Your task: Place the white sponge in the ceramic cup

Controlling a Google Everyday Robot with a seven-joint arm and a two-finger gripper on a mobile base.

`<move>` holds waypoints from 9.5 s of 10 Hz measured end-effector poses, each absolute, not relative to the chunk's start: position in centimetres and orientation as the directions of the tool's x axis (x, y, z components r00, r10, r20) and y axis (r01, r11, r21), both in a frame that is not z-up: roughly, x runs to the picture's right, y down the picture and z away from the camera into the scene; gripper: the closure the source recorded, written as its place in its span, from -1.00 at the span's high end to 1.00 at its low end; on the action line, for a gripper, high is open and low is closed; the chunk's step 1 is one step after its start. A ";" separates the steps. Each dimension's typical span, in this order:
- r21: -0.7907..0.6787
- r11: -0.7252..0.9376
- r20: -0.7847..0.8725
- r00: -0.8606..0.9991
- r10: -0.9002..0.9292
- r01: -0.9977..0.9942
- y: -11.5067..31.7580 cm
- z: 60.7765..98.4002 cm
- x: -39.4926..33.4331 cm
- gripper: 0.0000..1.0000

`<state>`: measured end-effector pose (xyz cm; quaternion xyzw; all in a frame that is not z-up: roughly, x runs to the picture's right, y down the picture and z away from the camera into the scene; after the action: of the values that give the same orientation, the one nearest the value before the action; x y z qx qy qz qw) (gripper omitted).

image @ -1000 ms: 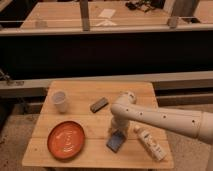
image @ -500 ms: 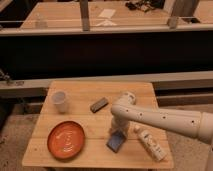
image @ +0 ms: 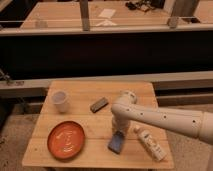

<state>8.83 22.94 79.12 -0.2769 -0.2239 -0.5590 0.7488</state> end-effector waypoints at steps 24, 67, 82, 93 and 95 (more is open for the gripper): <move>-0.109 0.099 0.612 0.145 -0.777 0.989 10.7 76.9 4.5 -0.95; 0.070 -0.246 0.337 -0.255 -0.906 0.967 1.2 80.3 -19.2 -0.95; 0.147 -0.286 0.316 -0.319 -0.894 0.947 1.3 80.4 -21.1 -0.95; 0.207 -0.292 0.293 -0.344 -0.892 0.934 1.1 80.4 -21.5 -0.95; 0.215 -0.294 0.287 -0.348 -0.893 0.931 1.0 80.3 -21.6 -0.95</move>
<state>-21.56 1.01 80.27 -0.0559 -0.1734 -0.8023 0.5684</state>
